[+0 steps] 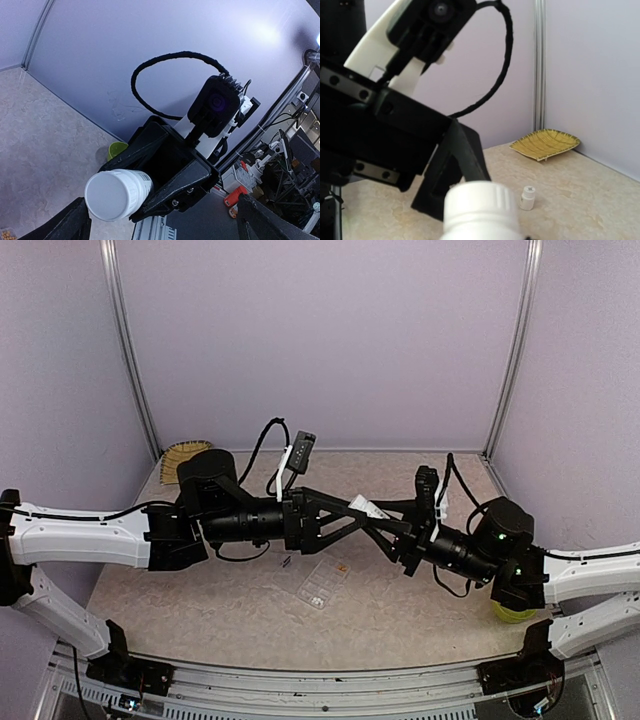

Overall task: Sort the pills into containers
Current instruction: Screw the lid of the pill bottle onto the pill bottle.

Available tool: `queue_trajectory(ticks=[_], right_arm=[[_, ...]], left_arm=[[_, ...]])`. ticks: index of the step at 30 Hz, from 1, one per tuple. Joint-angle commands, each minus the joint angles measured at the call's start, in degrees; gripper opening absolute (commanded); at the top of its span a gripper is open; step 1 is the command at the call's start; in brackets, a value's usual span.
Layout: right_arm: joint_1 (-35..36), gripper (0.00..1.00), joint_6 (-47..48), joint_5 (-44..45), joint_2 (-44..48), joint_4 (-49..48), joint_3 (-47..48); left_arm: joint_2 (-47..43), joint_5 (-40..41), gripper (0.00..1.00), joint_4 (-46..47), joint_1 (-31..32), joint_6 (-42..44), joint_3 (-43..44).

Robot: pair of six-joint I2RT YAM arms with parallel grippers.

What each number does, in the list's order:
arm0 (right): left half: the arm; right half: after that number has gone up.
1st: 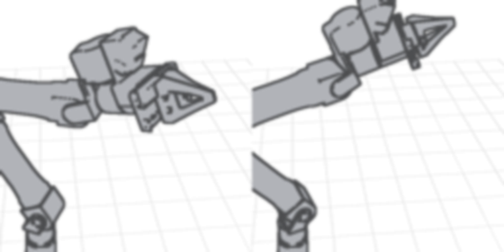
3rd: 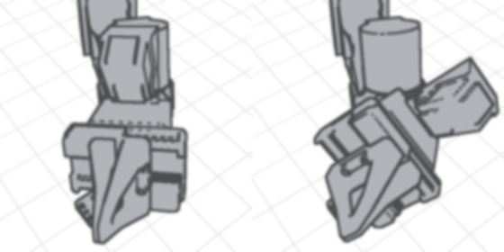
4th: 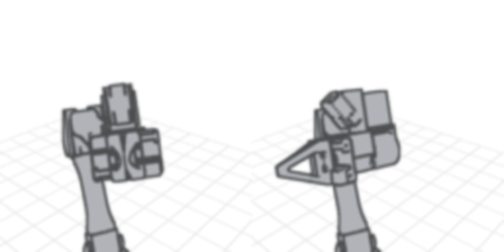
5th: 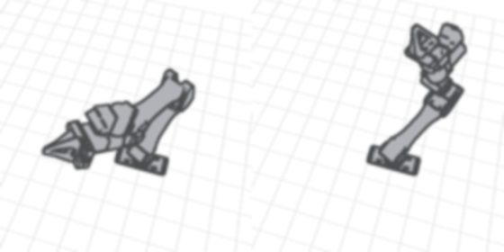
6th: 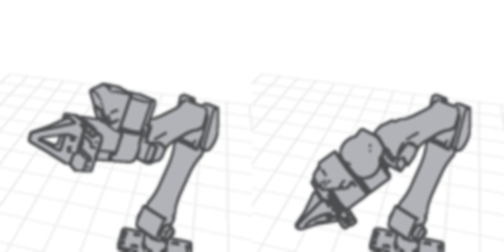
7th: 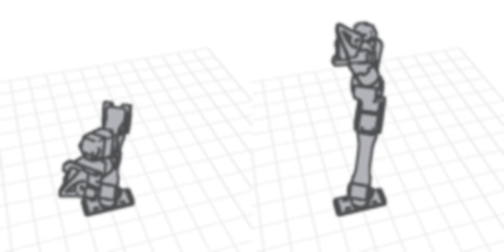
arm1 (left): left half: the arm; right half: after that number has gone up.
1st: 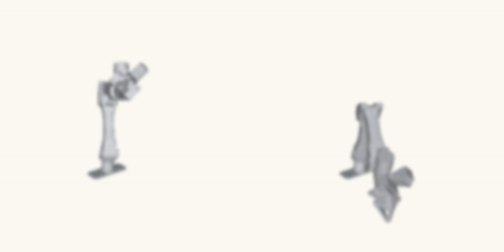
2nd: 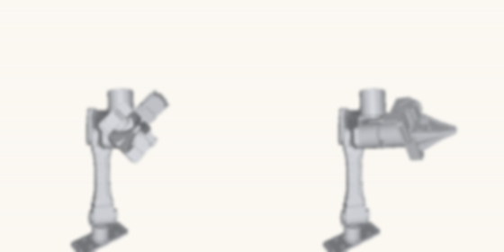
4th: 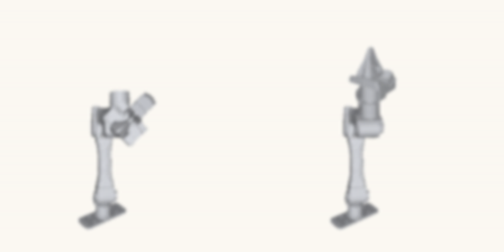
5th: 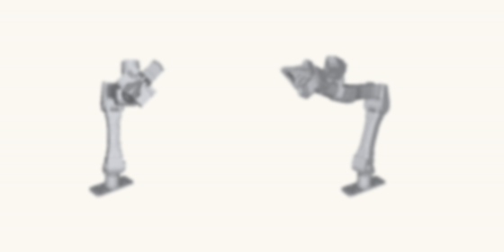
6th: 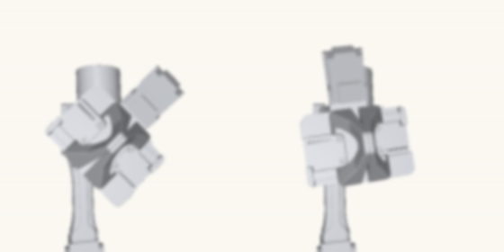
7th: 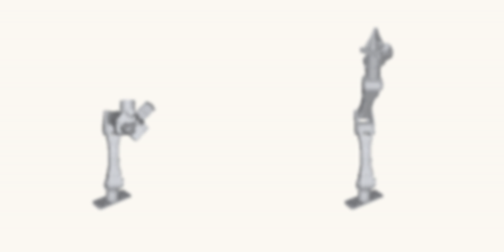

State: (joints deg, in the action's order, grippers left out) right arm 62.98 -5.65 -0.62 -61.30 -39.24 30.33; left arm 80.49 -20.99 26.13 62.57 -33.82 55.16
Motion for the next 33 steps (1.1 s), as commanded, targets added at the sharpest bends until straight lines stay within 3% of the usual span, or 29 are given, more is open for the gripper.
queue_trajectory(ticks=[1,15,33], right_arm=[[0.39,0.14,-0.65,0.79,-1.14,-0.71,-0.48],[0.39,0.13,-2.66,-1.75,-4.21,-1.81,-0.78],[0.39,0.13,-1.82,-1.18,-2.48,-1.29,-2.62]], left_arm=[[-0.61,-1.98,0.98,3.12,0.27,-0.28,-0.23],[-1.43,-1.69,0.87,4.2,0.36,1.0,-0.49],[-2.35,1.12,0.51,2.59,-1.04,0.13,-1.92]])
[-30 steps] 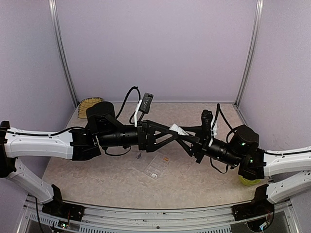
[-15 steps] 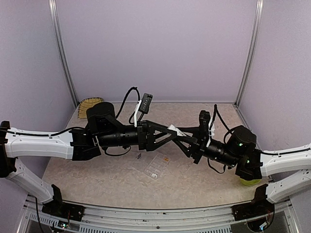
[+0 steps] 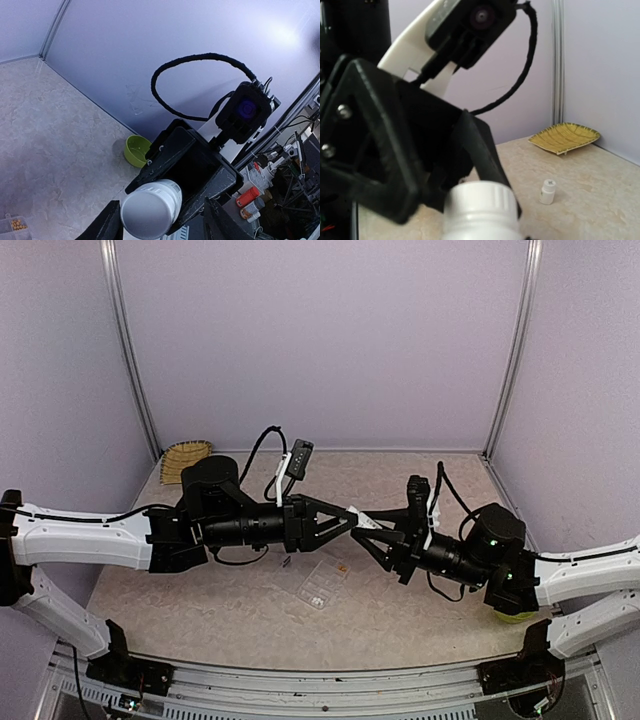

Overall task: Sort the pills into containers
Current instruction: Screw the lid of the pill bottle onto the pill bottle.

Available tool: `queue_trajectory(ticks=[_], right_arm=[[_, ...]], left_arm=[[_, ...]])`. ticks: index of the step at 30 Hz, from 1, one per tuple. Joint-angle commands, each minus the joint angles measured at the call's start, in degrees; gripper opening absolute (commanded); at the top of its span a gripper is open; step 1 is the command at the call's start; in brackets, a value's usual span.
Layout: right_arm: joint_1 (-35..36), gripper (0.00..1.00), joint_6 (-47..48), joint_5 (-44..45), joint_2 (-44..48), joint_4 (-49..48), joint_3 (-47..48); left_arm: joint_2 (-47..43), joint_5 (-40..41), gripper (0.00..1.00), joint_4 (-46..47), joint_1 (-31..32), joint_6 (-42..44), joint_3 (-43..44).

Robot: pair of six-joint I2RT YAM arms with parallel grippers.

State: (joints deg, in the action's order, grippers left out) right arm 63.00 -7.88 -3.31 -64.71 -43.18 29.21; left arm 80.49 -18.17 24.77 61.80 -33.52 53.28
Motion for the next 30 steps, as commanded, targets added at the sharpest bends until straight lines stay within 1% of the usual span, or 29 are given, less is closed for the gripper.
queue_trajectory(ticks=[1,5,9,15,21,23,26,30], right_arm=[[0.37,0.13,0.49,1.13,1.07,2.6,-1.6],[0.37,0.13,0.03,0.23,1.12,2.21,-1.92],[0.37,0.13,-1.14,-0.85,1.32,1.49,-1.98],[0.37,0.14,-7.26,-4.15,1.66,1.6,-1.22],[0.37,0.14,-15.57,-11.27,2.86,1.04,-1.27],[0.37,0.14,-17.52,-12.92,3.24,0.23,-1.57],[0.37,0.14,-20.35,-14.13,4.15,-1.06,-2.35],[0.29,0.14,-22.17,-14.89,5.02,-1.08,-2.52]], left_arm=[[-2.18,-1.95,0.46,4.07,-0.28,-0.16,-0.02],[-1.67,-3.1,0.34,4.64,-0.35,0.1,0.07],[-1.58,-4.52,0.26,5.45,-0.3,0.95,-0.13],[-1.6,-7.32,0.25,5.63,0.39,5.91,-0.29],[-2.81,-12.76,0.25,7.36,1.02,10.46,-1.18],[-3.16,-14.36,0.23,7.48,1.21,11.58,-1.24],[-3.86,-15.67,0.19,7.62,1.3,12.95,-1.57],[-4.53,-15.88,0.2,5.71,1.38,15.61,-1.24]])
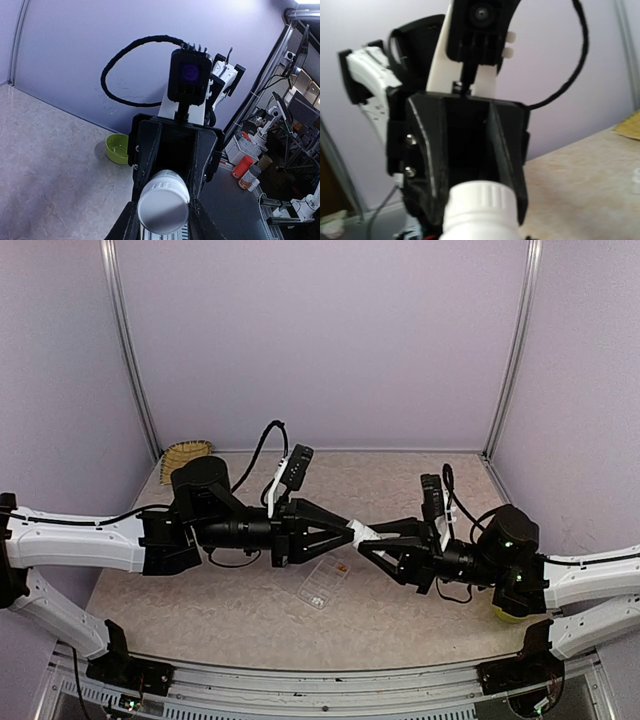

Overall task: Sort the pills into containers
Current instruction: Screw the lid of the pill bottle onto the pill bottle, then pass from the right arm to the left

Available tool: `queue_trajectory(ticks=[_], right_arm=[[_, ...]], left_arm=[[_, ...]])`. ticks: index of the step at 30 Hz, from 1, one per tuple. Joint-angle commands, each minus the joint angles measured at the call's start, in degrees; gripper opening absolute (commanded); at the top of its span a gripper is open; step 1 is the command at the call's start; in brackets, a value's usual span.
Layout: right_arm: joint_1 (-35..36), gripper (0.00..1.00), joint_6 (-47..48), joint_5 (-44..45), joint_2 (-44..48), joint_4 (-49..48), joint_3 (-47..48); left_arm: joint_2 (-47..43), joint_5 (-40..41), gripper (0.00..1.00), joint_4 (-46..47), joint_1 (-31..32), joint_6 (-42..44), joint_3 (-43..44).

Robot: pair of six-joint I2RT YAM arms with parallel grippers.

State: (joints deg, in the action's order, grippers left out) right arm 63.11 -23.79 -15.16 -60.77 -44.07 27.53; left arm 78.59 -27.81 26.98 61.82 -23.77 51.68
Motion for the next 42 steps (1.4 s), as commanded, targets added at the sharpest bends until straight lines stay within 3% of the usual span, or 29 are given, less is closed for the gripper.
queue_trajectory(ticks=[1,7,10,13,19,23,29,42], right_arm=[[0.17,0.14,-6.72,-3.41,1.07,-0.02,-0.72],[-0.09,0.14,-9.71,-6.77,0.32,-0.15,0.1],[-0.09,0.14,-9.12,-6.74,0.54,0.99,0.25],[-0.18,0.14,-7.42,-5.57,0.65,3.51,0.75],[-0.27,0.14,-6.77,-6.72,-0.17,3.67,1.93],[-0.23,0.14,-6.87,-7.49,-0.44,3.12,2.07],[-0.2,0.14,-7.05,-7.91,0.07,2.56,1.75],[-0.3,0.14,-7.09,-8.05,0.57,1.81,1.37]], left_arm=[[-2.65,-6.12,0.22,2.57,1.37,6.58,0.6],[-3.36,-4.75,0.36,-3.02,2.03,12.28,2.08],[-4.22,-2.23,0.59,-3.24,1.97,11.88,1.86],[-4.71,-2.13,0.72,-3.0,1.98,10.86,1.82],[-4.12,-1.97,0.76,-4.91,2.16,12.07,1.95],[-3.89,-0.28,0.85,-5.36,2.16,12.93,1.42],[-2.99,-0.17,0.87,-6.1,2.11,13.8,1.57],[-1.4,-1.65,0.73,-8.28,2.6,15.4,2.02]])
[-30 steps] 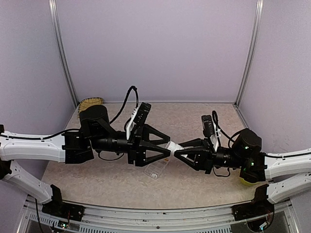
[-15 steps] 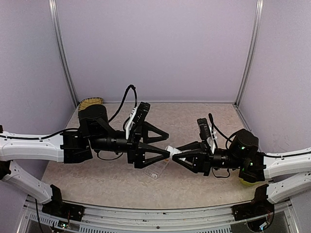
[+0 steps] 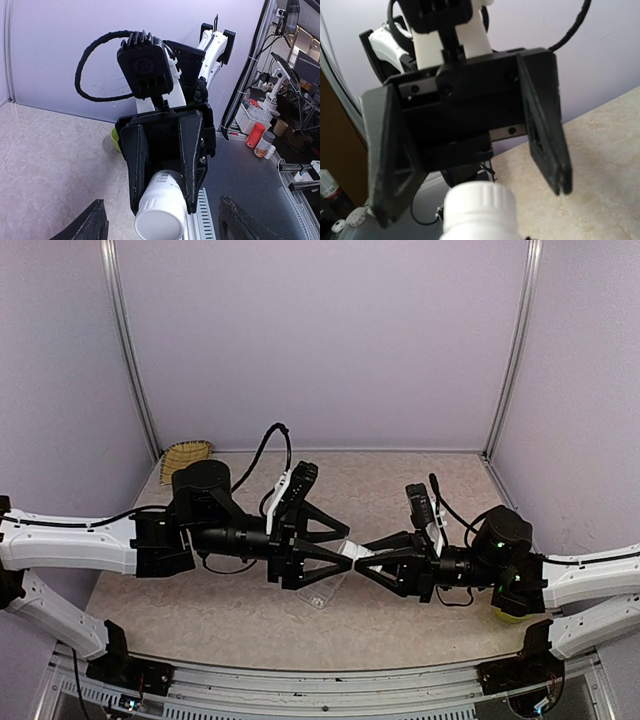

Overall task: Sort the pills into containers
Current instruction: Pass from the right arm to the left

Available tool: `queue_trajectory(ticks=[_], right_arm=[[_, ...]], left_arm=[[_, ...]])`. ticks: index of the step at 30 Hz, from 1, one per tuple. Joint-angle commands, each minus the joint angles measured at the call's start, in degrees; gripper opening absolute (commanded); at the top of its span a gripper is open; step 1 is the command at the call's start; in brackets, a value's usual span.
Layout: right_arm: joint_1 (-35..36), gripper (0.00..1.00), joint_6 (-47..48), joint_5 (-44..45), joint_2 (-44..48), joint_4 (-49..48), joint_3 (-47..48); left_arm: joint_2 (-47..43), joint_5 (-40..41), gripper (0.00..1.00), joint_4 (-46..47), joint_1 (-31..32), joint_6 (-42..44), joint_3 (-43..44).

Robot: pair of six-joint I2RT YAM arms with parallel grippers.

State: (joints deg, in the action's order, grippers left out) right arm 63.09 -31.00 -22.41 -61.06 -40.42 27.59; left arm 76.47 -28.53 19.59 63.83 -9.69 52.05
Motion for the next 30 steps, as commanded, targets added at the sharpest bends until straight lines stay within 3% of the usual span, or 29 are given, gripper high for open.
queue_trajectory(ticks=[1,9,21,30], right_arm=[[-0.33,0.14,0.02,-0.83,0.92,-1.96,1.19],[-0.32,0.14,-0.05,-1.05,1.03,-2.2,1.06],[-0.31,0.14,0.05,-0.64,0.54,-2.49,0.63],[-0.47,0.21,0.38,0.34,0.94,-1.95,0.14]], left_arm=[[0.85,-0.77,0.72,-0.98,0.67,1.41,1.65],[1.65,0.2,0.67,-1.6,0.92,1.78,1.75],[1.21,1.12,0.3,-0.55,0.94,1.52,0.95],[0.99,1.28,0.27,-0.08,0.9,0.96,0.73]])
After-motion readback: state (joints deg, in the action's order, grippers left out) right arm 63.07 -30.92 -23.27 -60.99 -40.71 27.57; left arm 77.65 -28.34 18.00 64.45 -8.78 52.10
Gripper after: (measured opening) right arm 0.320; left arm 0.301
